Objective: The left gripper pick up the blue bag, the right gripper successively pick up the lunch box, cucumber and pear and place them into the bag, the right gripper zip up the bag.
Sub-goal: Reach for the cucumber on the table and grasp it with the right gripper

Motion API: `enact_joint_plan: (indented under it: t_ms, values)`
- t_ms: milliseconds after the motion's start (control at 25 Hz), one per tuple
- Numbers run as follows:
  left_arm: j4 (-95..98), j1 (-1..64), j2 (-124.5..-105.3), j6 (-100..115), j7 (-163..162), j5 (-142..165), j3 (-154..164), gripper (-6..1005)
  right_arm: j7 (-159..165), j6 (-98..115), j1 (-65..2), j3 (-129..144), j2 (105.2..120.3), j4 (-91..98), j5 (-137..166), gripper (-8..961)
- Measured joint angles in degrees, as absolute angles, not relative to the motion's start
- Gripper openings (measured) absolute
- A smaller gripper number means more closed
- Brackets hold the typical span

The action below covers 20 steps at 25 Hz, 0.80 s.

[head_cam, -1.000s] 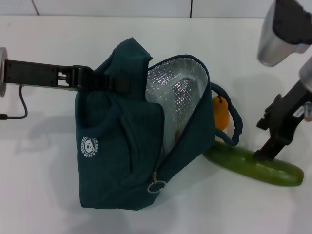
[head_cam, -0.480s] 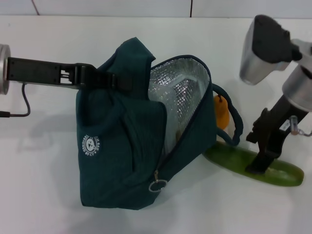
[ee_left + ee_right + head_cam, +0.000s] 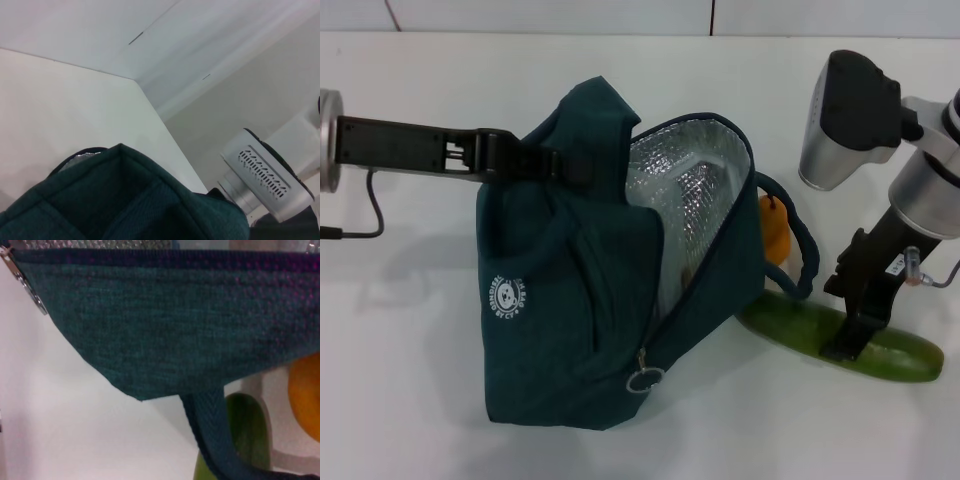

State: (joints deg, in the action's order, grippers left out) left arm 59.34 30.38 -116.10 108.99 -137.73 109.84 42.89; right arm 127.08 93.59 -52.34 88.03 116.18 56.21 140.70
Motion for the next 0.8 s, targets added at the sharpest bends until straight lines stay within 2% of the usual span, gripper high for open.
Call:
enact_joint_plan:
  t_ms: [800]
  values:
    - [59.2, 30.6, -115.91, 109.0, -137.7, 109.8, 42.9, 49, 127.5, 91.1, -53.4, 91.9, 116.18, 52.5, 139.2, 802]
